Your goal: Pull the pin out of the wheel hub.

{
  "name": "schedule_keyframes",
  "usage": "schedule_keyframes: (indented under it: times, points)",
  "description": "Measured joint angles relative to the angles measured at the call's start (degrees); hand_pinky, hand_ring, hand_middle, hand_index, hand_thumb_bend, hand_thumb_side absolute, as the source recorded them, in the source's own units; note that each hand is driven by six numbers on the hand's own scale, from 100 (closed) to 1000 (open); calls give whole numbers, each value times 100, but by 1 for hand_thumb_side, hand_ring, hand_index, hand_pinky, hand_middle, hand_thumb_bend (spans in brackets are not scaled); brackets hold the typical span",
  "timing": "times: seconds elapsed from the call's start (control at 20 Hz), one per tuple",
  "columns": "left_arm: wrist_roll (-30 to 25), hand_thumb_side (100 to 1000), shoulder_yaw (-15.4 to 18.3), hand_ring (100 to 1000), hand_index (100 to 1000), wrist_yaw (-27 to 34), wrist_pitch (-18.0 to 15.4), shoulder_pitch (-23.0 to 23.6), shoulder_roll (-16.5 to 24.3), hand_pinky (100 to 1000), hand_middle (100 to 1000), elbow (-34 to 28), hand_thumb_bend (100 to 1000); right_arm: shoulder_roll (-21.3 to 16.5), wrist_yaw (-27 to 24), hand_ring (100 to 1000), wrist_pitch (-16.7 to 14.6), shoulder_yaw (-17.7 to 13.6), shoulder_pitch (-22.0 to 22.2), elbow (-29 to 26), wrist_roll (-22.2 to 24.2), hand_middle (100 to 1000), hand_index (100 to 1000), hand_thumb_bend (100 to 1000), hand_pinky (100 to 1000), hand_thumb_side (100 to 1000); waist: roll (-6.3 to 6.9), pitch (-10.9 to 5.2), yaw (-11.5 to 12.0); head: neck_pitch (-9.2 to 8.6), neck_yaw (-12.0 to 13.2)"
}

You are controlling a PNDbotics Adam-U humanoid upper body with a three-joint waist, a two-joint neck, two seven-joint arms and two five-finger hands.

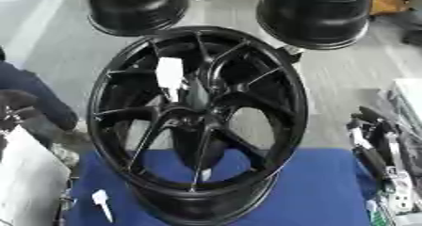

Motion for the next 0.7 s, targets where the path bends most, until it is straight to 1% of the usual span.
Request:
schedule_keyframes:
  times: [0.45,0.55,0.6,0.7]
  points:
    - [-4,499,-1,780,657,0,-29,-30,18,717,634,-2,707,0,0,692,2,0,-14,0,-5,712,849,100,695,506,15,0,-13,0,4]
    - [29,493,-1,790,668,13,-129,-68,218,721,645,-17,712,0,0,692,6,0,-15,0,-9,712,849,100,696,504,18,0,-44,0,0]
    - [59,492,-3,796,674,29,-219,-120,406,725,653,-41,717,0,0,692,7,0,-15,0,-10,712,849,100,695,503,21,0,-50,0,-2]
    - [119,488,-45,802,683,67,-470,-253,930,731,661,-79,719,0,0,693,7,-1,-16,0,-10,712,849,100,695,501,40,-2,-61,0,-4]
